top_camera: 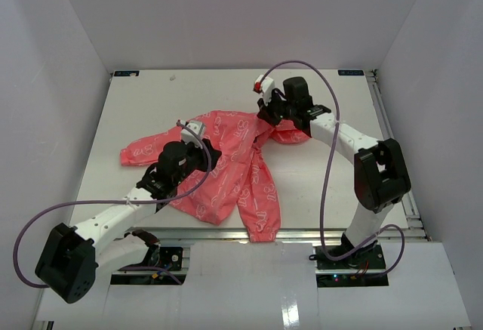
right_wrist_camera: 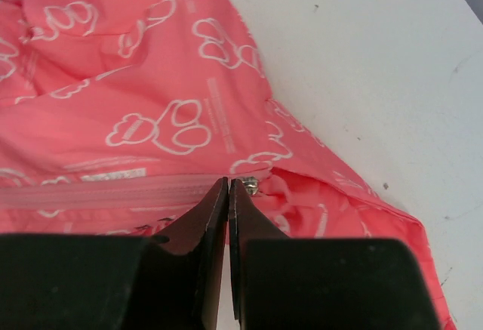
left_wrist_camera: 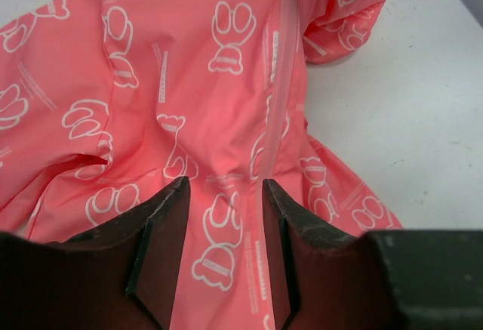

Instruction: Zip up the jacket

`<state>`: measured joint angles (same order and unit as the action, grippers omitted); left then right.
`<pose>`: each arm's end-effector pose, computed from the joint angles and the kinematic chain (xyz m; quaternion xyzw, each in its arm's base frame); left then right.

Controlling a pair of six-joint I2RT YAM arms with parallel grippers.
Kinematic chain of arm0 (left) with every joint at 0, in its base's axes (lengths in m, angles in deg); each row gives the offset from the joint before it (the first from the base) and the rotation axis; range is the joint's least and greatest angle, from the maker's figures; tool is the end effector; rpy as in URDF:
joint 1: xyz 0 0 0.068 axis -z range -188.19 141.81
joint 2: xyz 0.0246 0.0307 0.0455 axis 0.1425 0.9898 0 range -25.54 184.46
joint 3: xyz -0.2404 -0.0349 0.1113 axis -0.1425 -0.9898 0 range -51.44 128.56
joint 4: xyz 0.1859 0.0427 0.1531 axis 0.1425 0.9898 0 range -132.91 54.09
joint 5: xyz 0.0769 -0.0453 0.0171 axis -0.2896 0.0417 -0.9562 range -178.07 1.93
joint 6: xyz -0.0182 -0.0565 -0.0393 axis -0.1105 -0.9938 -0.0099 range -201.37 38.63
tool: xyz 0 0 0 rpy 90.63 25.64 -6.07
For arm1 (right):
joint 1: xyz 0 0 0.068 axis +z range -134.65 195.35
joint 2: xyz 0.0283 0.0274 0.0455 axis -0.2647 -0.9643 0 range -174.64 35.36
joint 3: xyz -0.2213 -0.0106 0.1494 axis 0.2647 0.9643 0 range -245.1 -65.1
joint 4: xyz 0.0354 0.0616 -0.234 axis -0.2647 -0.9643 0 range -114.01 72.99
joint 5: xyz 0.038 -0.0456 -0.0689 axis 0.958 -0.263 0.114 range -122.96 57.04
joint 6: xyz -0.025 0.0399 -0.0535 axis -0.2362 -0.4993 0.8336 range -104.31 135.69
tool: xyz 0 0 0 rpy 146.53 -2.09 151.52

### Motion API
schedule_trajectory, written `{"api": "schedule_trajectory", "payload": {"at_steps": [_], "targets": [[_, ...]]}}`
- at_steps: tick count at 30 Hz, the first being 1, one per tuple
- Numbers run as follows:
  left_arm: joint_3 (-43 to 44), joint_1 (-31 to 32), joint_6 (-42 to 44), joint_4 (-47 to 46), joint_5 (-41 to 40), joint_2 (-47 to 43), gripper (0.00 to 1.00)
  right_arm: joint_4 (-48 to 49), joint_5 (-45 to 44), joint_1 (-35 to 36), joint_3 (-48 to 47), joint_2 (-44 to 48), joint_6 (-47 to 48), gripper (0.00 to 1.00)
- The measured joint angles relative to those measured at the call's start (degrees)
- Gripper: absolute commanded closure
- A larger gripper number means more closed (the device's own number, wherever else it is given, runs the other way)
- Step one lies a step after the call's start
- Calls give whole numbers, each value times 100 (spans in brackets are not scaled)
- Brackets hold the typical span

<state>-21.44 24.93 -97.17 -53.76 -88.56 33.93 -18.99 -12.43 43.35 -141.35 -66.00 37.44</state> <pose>0.2025 -0.1315 0.2342 0.1198 0.8033 -0.2384 0.5324 0.3581 0.2136 0.2660 -0.4374 0.7225 0.1798 0.5044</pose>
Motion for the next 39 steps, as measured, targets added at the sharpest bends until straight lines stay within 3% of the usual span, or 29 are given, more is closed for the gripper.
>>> {"api": "schedule_trajectory", "payload": {"at_steps": [10, 22, 24, 26, 28, 36, 39], "targets": [[413, 0, 182, 94, 195, 479, 44, 1150, -558, 837, 1638, 1405, 253, 92], [374, 0, 30, -66, 315, 1246, 42, 1261, -1081, 474, 1320, 927, 333, 92], [374, 0, 28, -137, 414, 1553, 56, 1266, -1079, 439, 1320, 920, 329, 92], [374, 0, 26, -162, 519, 1869, 87, 1264, -1073, 428, 1312, 916, 312, 92], [378, -1, 44, -233, 635, 2158, 100, 1253, -1021, 419, 1287, 888, 286, 92], [548, -4, -102, -308, 396, 2658, 100, 1198, -774, 142, 739, 320, 33, 92], [548, -1, -186, -349, 142, 2657, 100, 1065, -660, -260, 217, -287, -204, 92]]}}
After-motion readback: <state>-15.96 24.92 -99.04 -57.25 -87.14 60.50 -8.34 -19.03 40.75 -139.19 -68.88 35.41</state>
